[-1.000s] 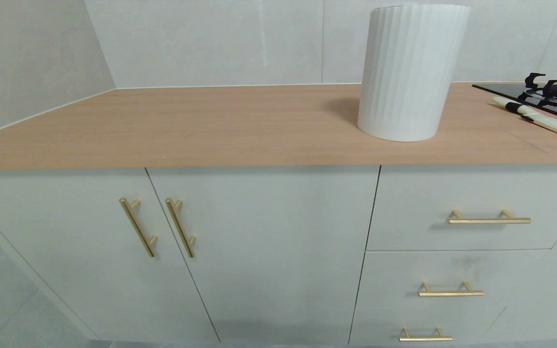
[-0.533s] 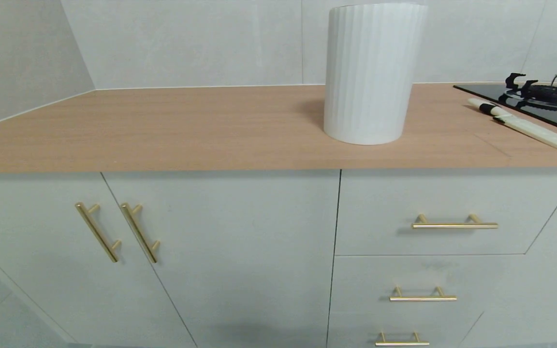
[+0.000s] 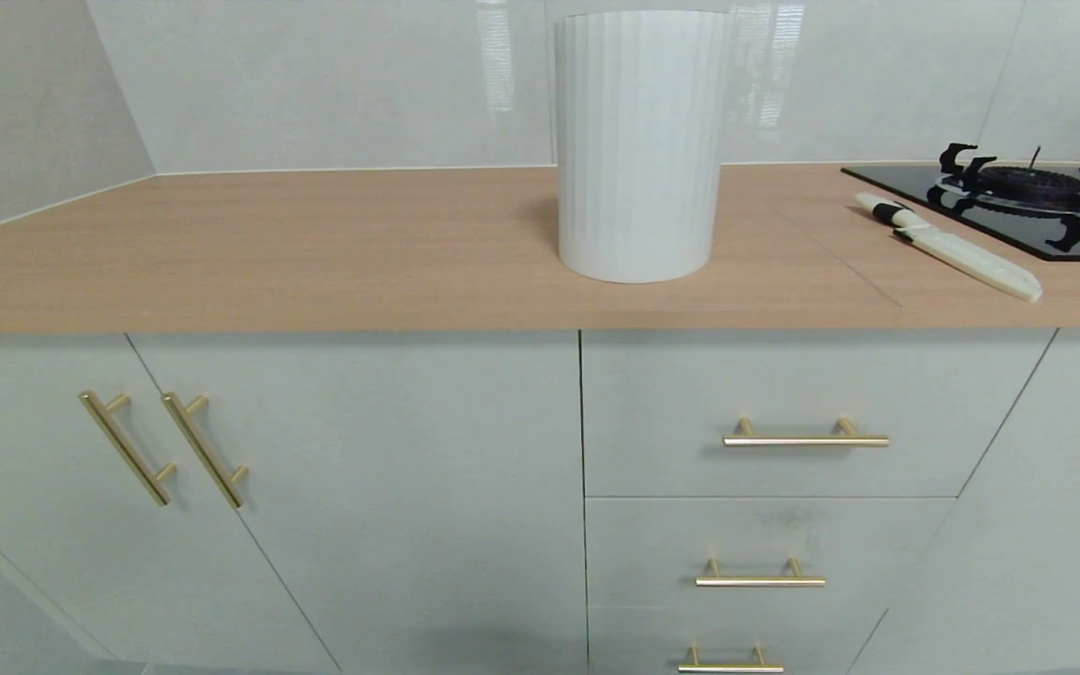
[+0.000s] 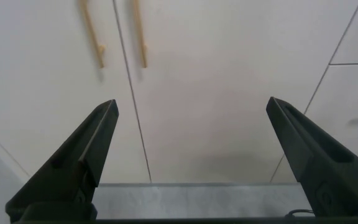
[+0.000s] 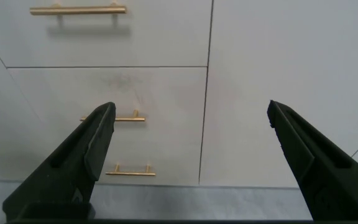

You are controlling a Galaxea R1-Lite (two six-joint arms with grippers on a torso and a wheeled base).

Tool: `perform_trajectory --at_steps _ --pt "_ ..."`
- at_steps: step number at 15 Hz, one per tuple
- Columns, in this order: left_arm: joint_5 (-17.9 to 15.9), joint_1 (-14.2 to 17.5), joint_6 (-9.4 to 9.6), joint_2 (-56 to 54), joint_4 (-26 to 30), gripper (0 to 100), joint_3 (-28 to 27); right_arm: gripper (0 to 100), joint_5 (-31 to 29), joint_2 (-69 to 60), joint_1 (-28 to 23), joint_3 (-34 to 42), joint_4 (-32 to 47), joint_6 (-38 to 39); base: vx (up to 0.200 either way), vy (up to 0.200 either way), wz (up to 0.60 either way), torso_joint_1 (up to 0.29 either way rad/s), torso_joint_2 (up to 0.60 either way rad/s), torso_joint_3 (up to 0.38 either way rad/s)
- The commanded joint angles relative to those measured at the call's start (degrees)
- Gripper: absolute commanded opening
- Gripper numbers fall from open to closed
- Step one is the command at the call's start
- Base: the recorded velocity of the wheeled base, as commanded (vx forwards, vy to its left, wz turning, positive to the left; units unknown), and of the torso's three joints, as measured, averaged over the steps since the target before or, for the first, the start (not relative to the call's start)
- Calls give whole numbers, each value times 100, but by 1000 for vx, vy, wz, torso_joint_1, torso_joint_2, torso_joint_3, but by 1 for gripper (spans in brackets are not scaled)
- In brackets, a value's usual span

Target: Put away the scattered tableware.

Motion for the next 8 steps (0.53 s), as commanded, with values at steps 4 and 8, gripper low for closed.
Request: perform_trajectory --at_steps 4,8 --pt "-2 5 -4 0 -6 100 1 100 2 7 6 1 -2 -2 0 0 0 0 0 0" --pt "-2 5 5 0 -6 100 1 100 2 7 6 1 -2 -2 0 0 0 0 0 0"
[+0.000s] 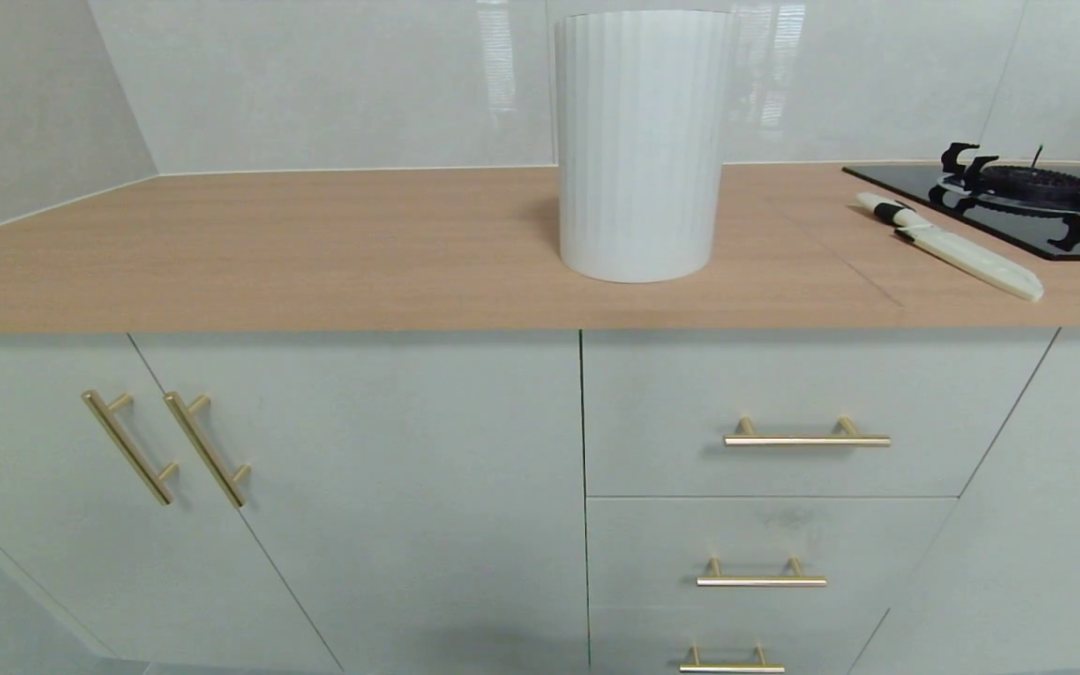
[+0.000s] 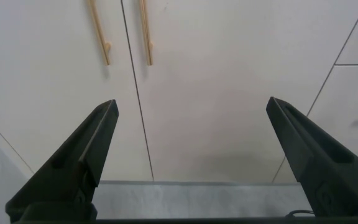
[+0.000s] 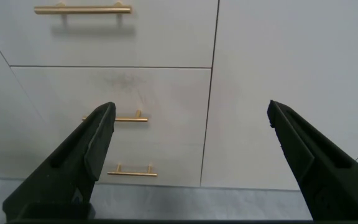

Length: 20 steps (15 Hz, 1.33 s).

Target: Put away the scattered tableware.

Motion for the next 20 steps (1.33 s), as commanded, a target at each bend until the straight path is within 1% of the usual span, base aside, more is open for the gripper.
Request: perform_trajectory --at_steps 1,10,13,18,20 --pt "1 -1 1 0 -1 100 1 100 2 7 2 1 -2 -2 0 0 0 0 0 0" --pt "1 -1 -8 0 -1 100 1 100 2 7 2 1 -2 -2 0 0 0 0 0 0" --pt "9 -1 -8 0 -1 100 1 100 2 7 2 1 -2 -2 200 0 0 -2 2 1" --pt "9 -1 -8 0 -1 100 1 100 2 7 2 1 -2 -2 0 0 0 0 0 0" --pt "9 -1 -8 0 -1 100 1 100 2 7 2 1 -2 -2 0 0 -600 0 5 2"
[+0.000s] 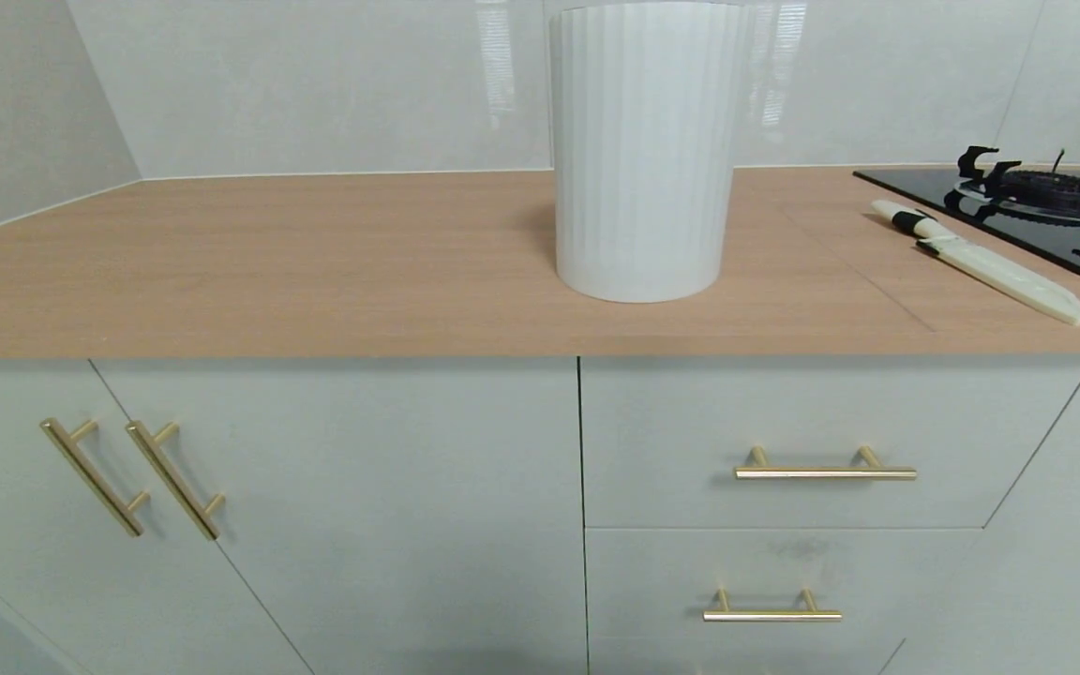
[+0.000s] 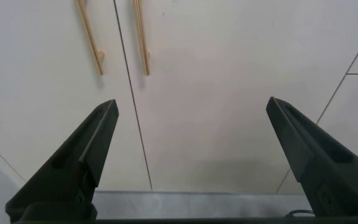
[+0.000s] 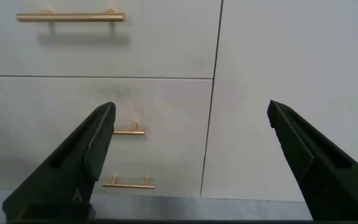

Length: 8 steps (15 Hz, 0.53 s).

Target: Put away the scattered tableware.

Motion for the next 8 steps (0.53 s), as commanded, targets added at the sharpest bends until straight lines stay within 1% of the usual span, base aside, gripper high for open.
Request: perform_trajectory --at_steps 1,8 --pt "1 1 -2 0 1 100 1 100 3 7 2 1 0 -2 0 0 -600 2 2 -2" --pt "1 1 -2 0 1 100 1 100 3 7 2 1 0 -2 0 0 0 0 0 0"
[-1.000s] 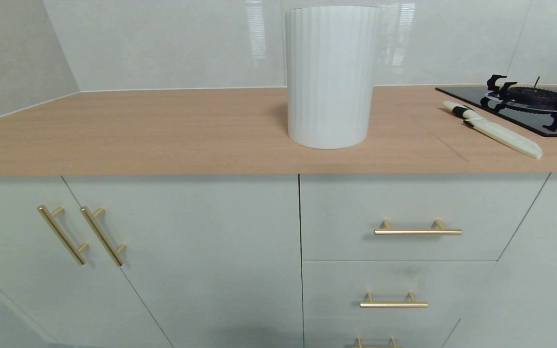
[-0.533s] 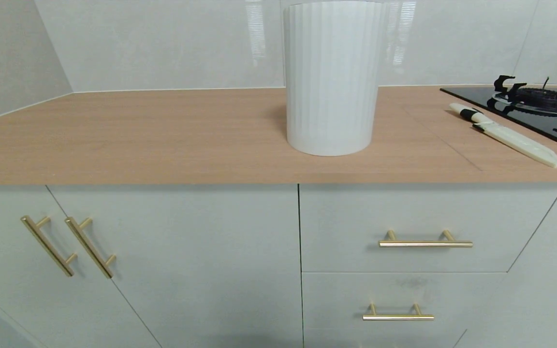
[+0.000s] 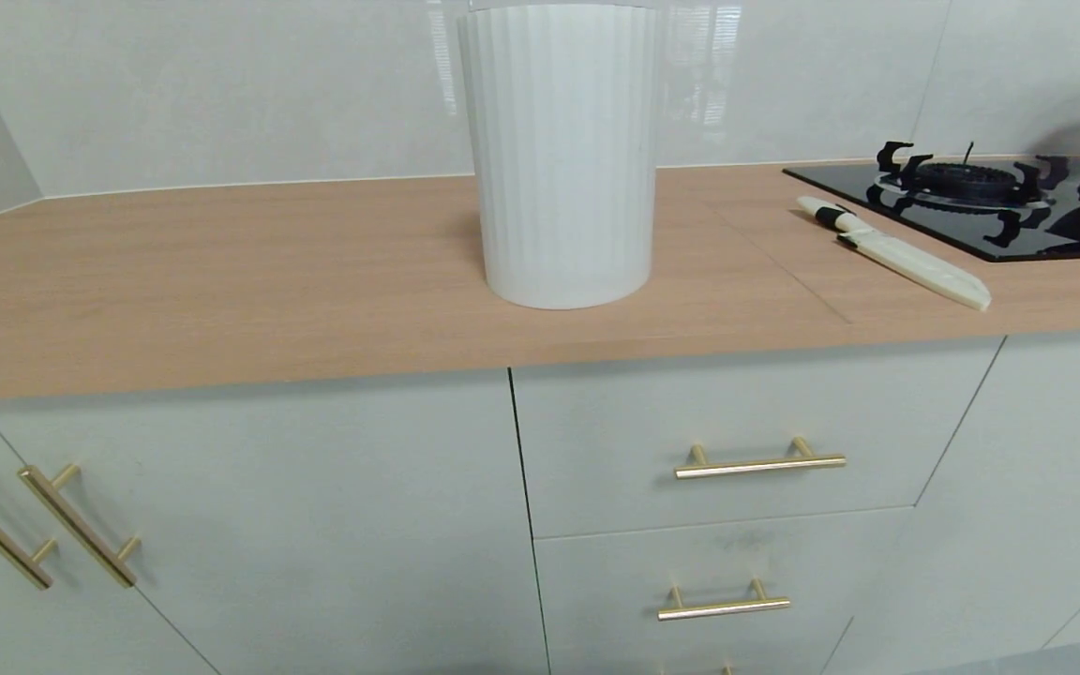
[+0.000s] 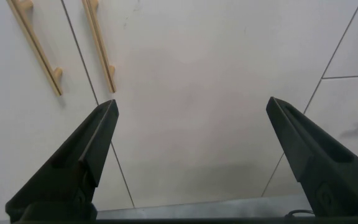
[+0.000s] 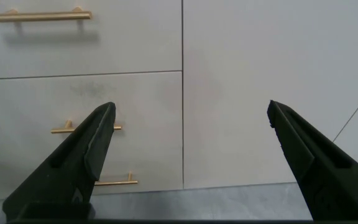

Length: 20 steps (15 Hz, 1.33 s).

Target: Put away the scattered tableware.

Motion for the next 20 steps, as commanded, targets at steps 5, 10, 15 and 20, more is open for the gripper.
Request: perform_trajectory --at_steps 5,10,15,20 --pt "1 -1 -2 0 -1 100 1 100 3 7 0 1 0 5 0 0 0 0 0 0" --pt "1 -1 -2 0 -1 100 1 100 3 7 0 1 0 5 0 0 0 0 0 0" --pt "1 -1 -11 0 -1 100 1 100 3 7 0 1 0 5 0 0 0 29 -270 -295" --pt "1 -1 -11 0 -1 100 1 100 3 7 0 1 0 5 0 0 0 106 -495 -338"
